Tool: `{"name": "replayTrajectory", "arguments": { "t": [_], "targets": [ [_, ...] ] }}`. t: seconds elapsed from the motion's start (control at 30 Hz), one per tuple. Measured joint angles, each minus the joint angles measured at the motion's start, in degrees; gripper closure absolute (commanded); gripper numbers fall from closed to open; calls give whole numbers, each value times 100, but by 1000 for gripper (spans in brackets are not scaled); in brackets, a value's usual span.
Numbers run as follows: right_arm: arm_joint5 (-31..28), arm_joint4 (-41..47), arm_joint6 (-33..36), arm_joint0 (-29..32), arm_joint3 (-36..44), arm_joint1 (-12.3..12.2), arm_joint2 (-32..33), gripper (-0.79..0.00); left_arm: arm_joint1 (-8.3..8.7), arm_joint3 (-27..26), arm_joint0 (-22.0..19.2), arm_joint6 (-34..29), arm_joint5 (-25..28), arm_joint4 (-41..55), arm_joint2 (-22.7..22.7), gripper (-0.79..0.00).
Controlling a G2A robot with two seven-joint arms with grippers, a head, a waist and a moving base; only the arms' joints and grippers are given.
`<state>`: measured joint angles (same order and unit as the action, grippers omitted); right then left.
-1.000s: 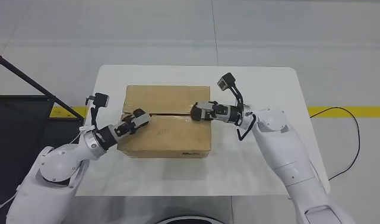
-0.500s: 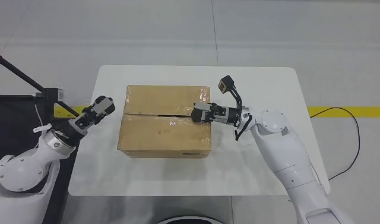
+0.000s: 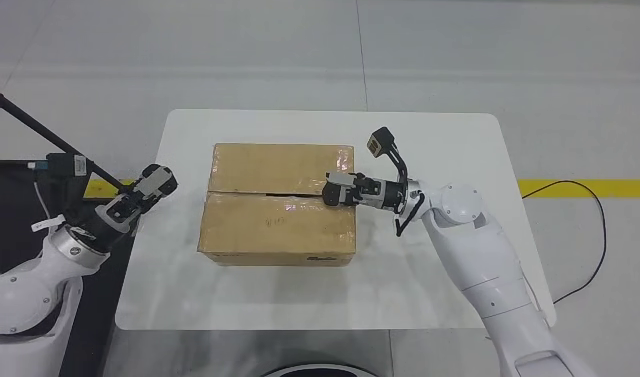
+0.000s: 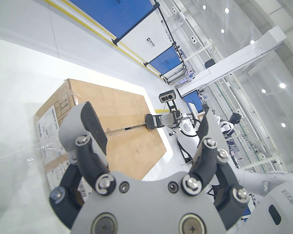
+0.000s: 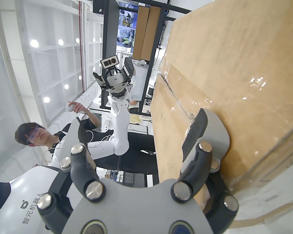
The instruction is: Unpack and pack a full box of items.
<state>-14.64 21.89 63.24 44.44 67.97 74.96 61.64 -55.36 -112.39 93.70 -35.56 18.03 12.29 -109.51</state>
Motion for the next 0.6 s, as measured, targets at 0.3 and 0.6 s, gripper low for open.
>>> {"name": "replayTrajectory", "arguments": {
  "t": [0.3, 0.6],
  "targets": [
    [0, 0, 0, 0, 0, 0, 0, -785, -127, 151, 769, 908, -43, 145, -64, -785],
    [0, 0, 0, 0, 0, 0, 0, -785, -366, 265, 2176, 1859, 235, 1058, 173, -785]
  ]
}}
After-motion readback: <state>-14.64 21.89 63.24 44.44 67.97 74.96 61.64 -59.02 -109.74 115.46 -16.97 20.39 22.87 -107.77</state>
